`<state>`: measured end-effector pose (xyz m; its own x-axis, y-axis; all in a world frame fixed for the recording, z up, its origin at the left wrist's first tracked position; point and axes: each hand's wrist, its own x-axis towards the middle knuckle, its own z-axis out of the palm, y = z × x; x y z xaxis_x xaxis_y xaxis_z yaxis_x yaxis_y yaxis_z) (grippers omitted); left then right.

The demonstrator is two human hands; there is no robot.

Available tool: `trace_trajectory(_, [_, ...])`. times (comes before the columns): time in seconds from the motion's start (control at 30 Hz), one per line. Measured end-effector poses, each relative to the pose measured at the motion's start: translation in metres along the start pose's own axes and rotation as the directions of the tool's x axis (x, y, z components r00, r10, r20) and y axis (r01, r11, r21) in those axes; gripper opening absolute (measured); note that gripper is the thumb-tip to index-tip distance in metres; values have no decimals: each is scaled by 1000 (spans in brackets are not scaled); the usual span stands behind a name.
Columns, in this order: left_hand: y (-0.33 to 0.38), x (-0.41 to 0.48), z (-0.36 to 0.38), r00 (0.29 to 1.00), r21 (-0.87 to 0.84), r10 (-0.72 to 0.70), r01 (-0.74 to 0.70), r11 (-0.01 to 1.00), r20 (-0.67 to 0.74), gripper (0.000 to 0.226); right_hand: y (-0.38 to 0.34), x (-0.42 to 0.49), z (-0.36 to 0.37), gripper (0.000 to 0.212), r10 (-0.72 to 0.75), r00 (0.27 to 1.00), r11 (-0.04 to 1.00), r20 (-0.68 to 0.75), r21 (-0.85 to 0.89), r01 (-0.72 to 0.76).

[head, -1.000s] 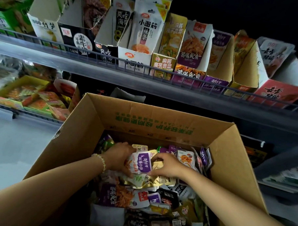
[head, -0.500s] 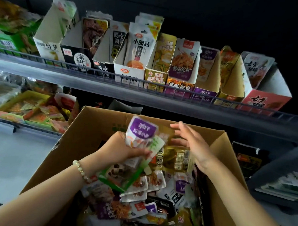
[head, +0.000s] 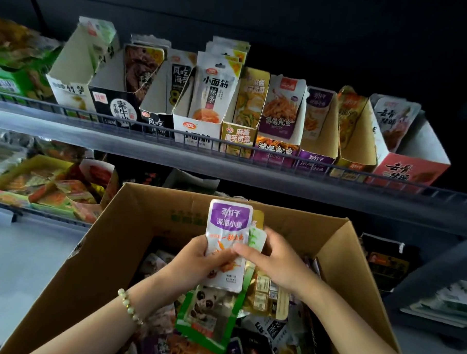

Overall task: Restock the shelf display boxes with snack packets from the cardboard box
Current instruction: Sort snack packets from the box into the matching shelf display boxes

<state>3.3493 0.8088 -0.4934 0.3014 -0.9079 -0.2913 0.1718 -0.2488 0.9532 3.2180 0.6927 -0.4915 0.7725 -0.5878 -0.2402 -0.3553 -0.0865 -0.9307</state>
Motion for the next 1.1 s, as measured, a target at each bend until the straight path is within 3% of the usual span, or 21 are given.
trace_trajectory(0.13, [5, -4, 1, 999, -41, 25, -23, 999, 28, 16, -2, 0, -4, 42, -80, 997, 994, 6, 81, 79])
trace_trajectory(0.27, [3, -1, -2, 998, -73, 23, -28, 997, -59, 26, 0, 5, -9, 38, -294, 938, 956, -181, -72, 286])
trace_trajectory(0.33, [2, 1, -3, 998, -155, -20, 10, 988, -60, 29, 1, 5, -8, 38, -338, 918, 941, -205, -104, 323])
trace_trajectory(0.43, [0, 1, 0, 996, -259, -77, 84, 962, 40, 28, 3, 5, 0, 36, -275, 941, 961, -199, -29, 275])
trace_trajectory(0.53, [-7, 1, 8, 991, -214, -53, 79, 974, 126, 34, 8, 8, 8, 27, -160, 958, 976, -239, 106, 189])
trace_trajectory(0.67, [-6, 3, 11, 1000, -76, 19, -19, 997, 4, 38, 11, 12, 7, 46, -90, 960, 961, -264, 230, 153])
trace_trajectory(0.8, [-4, 2, 4, 999, -84, -34, 34, 996, -2, 46, 6, 13, 6, 30, -75, 956, 924, -283, 340, 173])
trace_trajectory(0.93, [2, 2, 0, 999, -49, -51, 52, 997, 16, 46, 3, 12, -3, 27, -49, 934, 923, -353, 341, 177])
trace_trajectory(1.1, [16, 3, -8, 993, -102, -6, -6, 995, -117, 41, -4, 9, -28, 52, -80, 922, 935, -378, 293, 202])
